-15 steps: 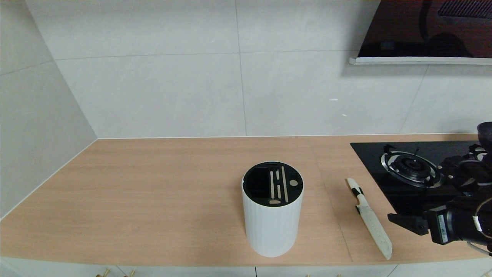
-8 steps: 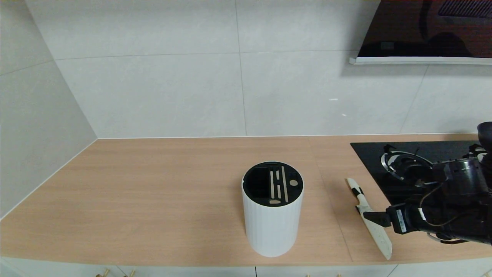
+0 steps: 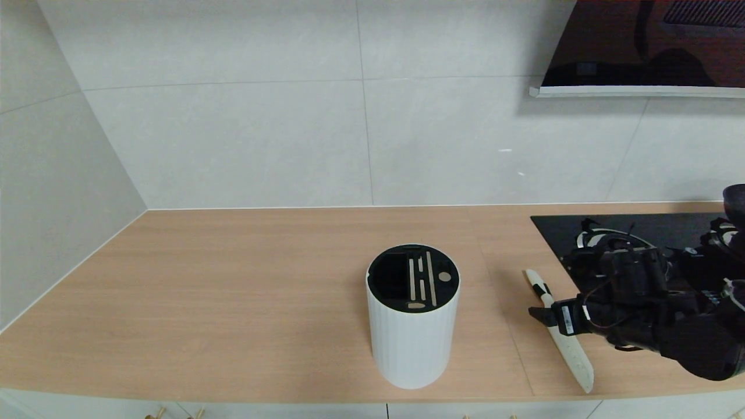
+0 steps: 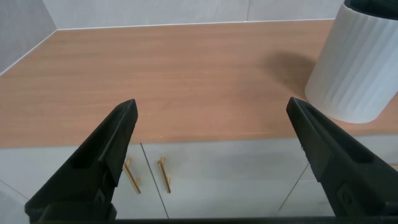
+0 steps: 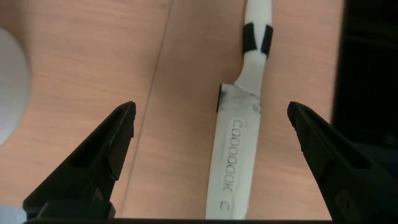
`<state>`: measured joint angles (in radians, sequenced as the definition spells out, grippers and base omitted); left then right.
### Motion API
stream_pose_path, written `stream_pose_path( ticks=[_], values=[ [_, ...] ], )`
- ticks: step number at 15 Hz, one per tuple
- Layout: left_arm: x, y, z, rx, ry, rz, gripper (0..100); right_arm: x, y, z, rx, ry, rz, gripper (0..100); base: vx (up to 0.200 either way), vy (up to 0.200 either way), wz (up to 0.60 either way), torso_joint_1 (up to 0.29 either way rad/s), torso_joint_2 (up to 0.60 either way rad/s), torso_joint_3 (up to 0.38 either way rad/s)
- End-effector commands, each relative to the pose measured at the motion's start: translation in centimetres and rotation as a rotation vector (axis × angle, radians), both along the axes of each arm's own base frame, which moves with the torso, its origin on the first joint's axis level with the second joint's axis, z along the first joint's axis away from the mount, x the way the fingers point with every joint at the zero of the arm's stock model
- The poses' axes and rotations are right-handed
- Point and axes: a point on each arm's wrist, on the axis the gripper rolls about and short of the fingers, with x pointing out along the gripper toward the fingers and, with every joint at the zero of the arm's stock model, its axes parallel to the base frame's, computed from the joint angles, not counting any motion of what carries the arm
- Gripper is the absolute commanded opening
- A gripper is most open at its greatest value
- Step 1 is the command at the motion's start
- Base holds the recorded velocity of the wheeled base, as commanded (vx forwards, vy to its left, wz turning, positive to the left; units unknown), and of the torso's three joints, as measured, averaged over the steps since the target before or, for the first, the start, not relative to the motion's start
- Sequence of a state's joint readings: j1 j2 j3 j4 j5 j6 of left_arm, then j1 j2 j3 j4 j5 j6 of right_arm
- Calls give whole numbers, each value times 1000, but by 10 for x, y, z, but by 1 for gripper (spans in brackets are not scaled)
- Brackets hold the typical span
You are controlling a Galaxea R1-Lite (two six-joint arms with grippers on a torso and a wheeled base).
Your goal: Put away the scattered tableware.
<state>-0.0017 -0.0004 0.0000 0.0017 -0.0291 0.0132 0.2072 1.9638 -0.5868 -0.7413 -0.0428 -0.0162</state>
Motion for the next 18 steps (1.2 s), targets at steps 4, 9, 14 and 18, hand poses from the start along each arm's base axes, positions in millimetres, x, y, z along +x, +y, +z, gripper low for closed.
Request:
stream_pose_path(
  ticks=[4,9,14,18],
  values=[
    [0,0,0,1,0,0,100,22,-9,-40,-20,89,-47,100,0,0,0,0,0,0],
    [0,0,0,1,0,0,100,33,-18,-45,-12,49,-78,100,0,0,0,0,0,0],
    [0,0,0,1,0,0,100,36,-18,-52,-14,51,-78,100,0,0,0,0,0,0],
    [0,0,0,1,0,0,100,39,-18,-56,-32,54,-103,100,0,0,0,0,0,0]
  ],
)
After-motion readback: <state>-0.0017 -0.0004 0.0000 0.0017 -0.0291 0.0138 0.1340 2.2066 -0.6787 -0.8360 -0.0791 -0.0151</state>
